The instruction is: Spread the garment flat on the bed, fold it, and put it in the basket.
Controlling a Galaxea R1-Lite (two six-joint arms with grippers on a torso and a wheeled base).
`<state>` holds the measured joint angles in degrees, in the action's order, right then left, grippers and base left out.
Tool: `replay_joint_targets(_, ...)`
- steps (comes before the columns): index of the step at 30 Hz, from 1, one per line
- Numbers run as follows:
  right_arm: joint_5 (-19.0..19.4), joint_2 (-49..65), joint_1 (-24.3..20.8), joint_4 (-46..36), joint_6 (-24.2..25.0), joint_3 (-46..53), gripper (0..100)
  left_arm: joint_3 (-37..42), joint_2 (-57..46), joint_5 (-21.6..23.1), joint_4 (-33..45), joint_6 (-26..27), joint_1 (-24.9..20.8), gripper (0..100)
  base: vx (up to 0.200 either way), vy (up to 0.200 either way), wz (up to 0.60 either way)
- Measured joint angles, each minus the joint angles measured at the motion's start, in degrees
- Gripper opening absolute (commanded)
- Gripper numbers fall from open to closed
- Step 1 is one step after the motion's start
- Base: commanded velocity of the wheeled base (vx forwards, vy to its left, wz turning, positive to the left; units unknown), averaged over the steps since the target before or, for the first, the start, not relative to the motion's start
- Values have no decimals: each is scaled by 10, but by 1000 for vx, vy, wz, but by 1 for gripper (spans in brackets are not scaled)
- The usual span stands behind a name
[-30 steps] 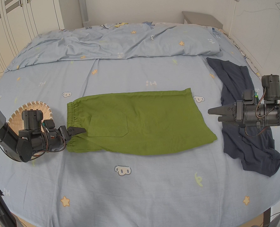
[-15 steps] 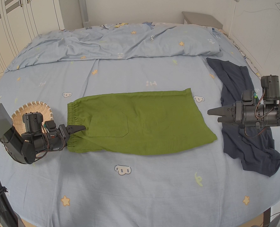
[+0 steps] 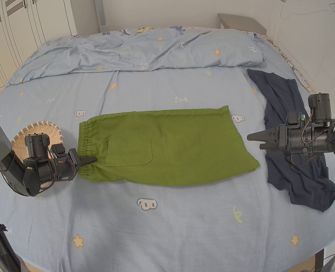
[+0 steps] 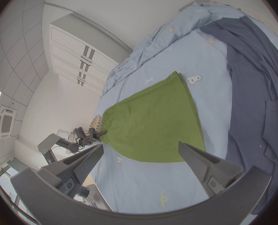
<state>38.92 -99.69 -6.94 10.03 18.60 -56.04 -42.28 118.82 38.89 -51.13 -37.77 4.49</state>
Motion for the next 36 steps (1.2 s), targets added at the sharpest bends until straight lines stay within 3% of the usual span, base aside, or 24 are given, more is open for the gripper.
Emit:
replay_joint_targets(13,4,-124,45,0,-43,-37,100,-4,-41,1,52,5,-1,0,0,0,0)
replay_joint_targets(27,8,-188,43,1,-43,-53,100,-5,-48,1,52,6,-4,0,0,0,0)
replay_joint_targets(36,48,-210,45,4,-37,-63,100,-4,-47,1,51,6,-6,0,0,0,0)
